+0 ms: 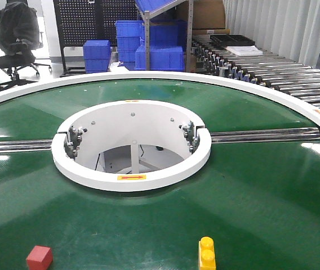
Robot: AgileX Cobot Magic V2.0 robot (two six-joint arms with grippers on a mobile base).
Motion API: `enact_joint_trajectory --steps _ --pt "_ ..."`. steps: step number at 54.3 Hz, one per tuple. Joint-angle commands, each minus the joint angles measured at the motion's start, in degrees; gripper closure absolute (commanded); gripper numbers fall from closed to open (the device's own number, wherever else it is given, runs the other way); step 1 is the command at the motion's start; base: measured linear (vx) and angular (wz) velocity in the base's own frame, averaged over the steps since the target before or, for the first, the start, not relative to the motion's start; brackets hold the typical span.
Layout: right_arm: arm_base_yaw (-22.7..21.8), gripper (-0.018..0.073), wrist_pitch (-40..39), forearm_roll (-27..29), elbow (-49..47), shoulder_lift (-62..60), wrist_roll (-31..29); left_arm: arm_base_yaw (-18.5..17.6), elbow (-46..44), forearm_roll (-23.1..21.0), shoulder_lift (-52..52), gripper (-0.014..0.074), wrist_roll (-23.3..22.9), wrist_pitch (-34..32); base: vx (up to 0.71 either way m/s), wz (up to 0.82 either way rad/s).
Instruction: Pick red and yellow blocks into blue bin
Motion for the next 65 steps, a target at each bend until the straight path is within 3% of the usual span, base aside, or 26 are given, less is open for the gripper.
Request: enact_joint_trajectory --steps 1,32,43,47,53,58,65 --pt "0.0 0.0569 -4.8 -0.3 0.4 -0.6 -0.4 -0.3 -1.0 -0.5 -0.5 0.0603 -0.4 -4.7 0.0 0.0" --pt "0.0 0.0569 -4.8 -0.3 0.4 -0.6 -0.4 -0.3 -1.0 -0.5 -0.5 0.0603 -0.3 -4.7 0.0 0.0" --pt "0.0 0.0569 -5.8 -0.3 0.4 -0.6 -0.4 -0.3 -1.0 -0.1 -0.5 0.0603 0.3 -7.8 0.0 0.0" --pt "0.0 0.0569 -9.0 -0.3 0.4 -0.6 -0.4 -0.4 -1.0 -0.1 -0.5 0.0603 0.3 -10.6 0.0 0.0" --pt "0.0 0.0569 -18.8 -0.3 -0.1 -0.6 -0.4 -0.5 -2.1 -1.9 -0.5 0.0603 -2.8 -23.4 0.0 0.0" --pt "0.0 0.0569 -21.4 -0.6 -4.6 -0.5 -0.9 -0.5 -5.2 -4.6 -0.5 0.0603 -8.9 -30.1 0.0 0.0" --pt "0.0 0.0569 -14.8 -1.4 -17.7 3.9 -7.2 -0.5 -18.0 -4.4 2.4 0.0603 -8.1 -23.7 0.0 0.0"
